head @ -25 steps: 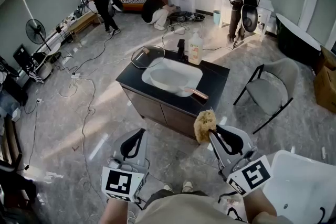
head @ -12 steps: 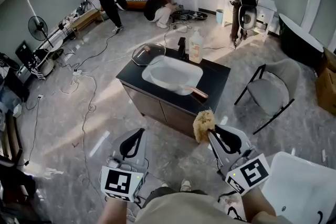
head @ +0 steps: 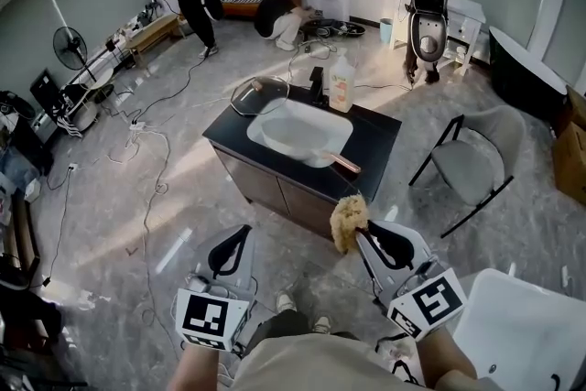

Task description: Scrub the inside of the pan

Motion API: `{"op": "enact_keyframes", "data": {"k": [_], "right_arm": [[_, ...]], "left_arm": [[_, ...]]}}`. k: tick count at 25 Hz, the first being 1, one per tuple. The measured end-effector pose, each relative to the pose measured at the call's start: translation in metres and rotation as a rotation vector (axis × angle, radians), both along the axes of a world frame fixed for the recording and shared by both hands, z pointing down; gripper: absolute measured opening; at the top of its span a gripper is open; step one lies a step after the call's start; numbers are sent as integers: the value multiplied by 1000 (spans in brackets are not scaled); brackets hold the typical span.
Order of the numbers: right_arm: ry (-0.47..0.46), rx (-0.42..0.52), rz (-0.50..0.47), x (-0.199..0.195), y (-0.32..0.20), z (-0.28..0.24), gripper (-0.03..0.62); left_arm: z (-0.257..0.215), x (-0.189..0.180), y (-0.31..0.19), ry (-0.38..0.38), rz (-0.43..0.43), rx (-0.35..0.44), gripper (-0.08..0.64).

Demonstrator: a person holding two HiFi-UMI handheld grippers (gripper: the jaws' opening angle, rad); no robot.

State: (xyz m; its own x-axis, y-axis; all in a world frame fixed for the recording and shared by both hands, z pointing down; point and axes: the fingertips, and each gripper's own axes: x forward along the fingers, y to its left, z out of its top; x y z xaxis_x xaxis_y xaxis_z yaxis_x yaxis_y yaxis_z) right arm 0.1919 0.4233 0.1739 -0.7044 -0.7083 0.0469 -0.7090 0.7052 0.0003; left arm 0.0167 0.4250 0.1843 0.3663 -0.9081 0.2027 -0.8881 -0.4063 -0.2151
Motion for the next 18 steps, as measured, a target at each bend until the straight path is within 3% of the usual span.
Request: {"op": "enact_keyframes", "data": {"k": [7, 11, 18], "right_arm": [[4, -2, -7, 3, -9, 3, 54], [3, -6, -7, 2, -16, 9, 54], [64, -15, -1, -5, -40, 32, 54]], "left_arm": [[9, 6, -10, -7, 16, -15, 2], [6, -1, -21, 2, -20, 10, 2], [16, -9, -44, 7, -16, 26, 2]]}}
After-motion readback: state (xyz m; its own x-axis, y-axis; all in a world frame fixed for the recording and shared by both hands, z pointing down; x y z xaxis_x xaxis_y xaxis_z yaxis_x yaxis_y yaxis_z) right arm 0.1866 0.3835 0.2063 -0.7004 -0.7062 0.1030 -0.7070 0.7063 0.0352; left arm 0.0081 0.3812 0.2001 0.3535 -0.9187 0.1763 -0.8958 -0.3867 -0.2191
